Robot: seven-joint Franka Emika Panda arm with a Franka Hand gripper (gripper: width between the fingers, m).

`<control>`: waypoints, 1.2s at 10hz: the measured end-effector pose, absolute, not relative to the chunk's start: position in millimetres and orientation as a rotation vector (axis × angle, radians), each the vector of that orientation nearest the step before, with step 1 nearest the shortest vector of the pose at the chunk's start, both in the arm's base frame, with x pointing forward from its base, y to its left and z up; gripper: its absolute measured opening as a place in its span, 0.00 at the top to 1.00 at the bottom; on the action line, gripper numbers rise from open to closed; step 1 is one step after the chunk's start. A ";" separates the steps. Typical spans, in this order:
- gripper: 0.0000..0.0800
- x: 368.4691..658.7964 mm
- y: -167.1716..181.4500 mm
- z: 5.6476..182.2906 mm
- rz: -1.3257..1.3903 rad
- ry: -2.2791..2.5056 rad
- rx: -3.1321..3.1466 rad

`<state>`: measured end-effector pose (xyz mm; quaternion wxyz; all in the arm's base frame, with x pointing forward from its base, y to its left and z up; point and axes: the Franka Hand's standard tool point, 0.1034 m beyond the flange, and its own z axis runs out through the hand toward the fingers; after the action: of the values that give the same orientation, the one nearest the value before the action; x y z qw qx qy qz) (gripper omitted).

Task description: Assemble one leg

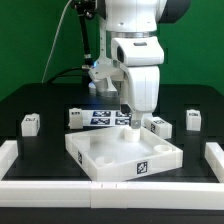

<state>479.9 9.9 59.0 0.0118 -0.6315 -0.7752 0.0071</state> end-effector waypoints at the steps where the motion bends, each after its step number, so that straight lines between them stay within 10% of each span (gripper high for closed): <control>1: 0.19 479.8 9.7 59.0 0.022 -2.417 -1.970; 11: 0.19 426.9 -31.1 10.9 0.075 -2.416 -1.854; 12: 0.34 429.6 -29.0 13.0 0.075 -2.405 -1.872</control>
Offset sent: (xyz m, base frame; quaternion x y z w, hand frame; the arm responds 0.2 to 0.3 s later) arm -0.0437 -0.0255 -0.0188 -0.0019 0.0036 -0.1457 0.9893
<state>429.6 -29.0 13.0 0.0463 -0.6134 -0.7880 0.0247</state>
